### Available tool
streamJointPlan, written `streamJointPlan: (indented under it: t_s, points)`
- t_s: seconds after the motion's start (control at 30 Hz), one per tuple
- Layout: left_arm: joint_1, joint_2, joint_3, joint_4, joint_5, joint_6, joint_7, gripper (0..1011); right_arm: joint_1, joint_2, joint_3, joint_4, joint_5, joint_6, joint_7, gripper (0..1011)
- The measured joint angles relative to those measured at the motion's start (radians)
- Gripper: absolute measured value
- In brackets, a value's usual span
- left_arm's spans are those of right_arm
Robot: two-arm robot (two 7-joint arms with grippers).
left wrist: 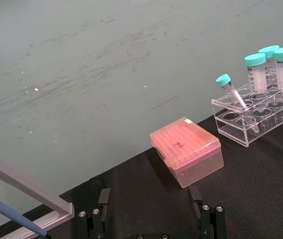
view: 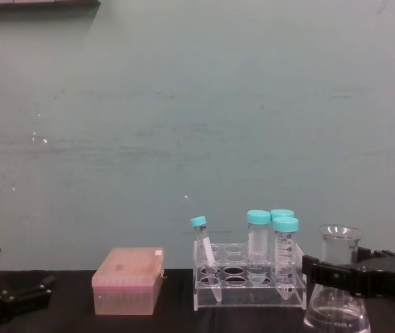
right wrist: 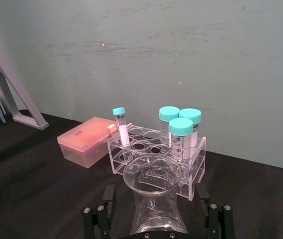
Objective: Pick up the beaker with the right gripper, shake it three times, and then put it down.
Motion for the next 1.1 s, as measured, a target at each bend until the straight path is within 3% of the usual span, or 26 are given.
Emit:
streamJointPlan:
  t_s: [0.27,0.63,1.1]
  points:
    - [0.0,0.0,0.0,0.0,0.0,0.0,0.0,1000,-0.002,-0.024,0.021,0.005,0.001,0.021,0.003,1003]
    - [0.0,0.0,0.0,0.0,0.0,0.0,0.0,1000,-0.001,-0.04,0.036,0.002,-0.044,0.05,-0.011,1003]
    - [0.0,0.0,0.0,0.0,0.0,0.0,0.0,1000,0.005,-0.068,0.056,0.025,-0.067,0.046,0.018,1003]
